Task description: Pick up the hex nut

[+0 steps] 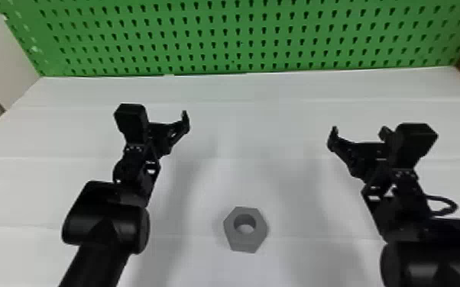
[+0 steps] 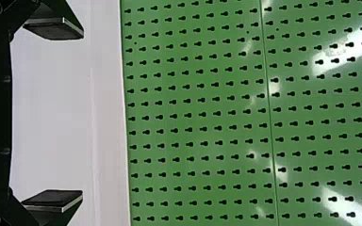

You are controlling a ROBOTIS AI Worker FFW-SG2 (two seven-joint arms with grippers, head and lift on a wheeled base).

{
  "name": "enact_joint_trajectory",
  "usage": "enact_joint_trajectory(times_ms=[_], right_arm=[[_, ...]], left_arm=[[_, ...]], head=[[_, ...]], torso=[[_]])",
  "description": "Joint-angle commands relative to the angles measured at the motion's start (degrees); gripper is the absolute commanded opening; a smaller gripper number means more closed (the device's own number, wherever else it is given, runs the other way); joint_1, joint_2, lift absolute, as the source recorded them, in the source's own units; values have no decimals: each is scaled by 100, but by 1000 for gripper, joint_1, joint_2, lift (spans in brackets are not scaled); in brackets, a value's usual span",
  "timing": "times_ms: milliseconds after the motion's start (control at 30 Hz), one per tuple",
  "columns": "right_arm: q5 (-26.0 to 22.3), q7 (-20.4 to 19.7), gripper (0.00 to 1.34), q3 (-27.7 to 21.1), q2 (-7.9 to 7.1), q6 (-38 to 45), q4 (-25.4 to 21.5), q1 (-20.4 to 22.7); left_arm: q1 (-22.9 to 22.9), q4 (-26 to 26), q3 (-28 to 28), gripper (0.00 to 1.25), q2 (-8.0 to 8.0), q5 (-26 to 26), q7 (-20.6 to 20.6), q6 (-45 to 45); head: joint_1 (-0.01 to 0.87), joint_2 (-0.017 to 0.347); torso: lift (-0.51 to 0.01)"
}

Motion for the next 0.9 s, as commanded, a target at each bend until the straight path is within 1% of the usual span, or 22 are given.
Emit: enact_joint_trajectory(times_ms=[0,200,300,367,433,667,867], right_arm=[[-9,7,1230,41,-69,148,-138,65],[26,7,1230,76,-69,271,-296,92],[26,7,1230,129,-95,324,-366,92],[0,7,1230,225,-139,420,-428,74],[0,7,1230,296,-166,622,-542,74],[-106,7,1230,392,-166,1053,-929,100],[-123,7,1230,383,-183,1853,-1491,56]], left_arm=[[9,0,30,1160,3,0,0,1],[9,0,30,1160,3,-9,0,1],[18,0,38,1160,3,-9,0,1],[26,0,38,1158,3,-9,0,1],[26,0,47,1160,3,-18,0,1],[26,0,73,1160,3,-26,0,1],[26,0,100,1160,3,-44,0,1]], head=[[785,149],[785,149],[785,149],[785,149],[785,149],[785,149],[785,149]], torso=[[-89],[-89],[-89],[-89],[-89],[-89],[-89]])
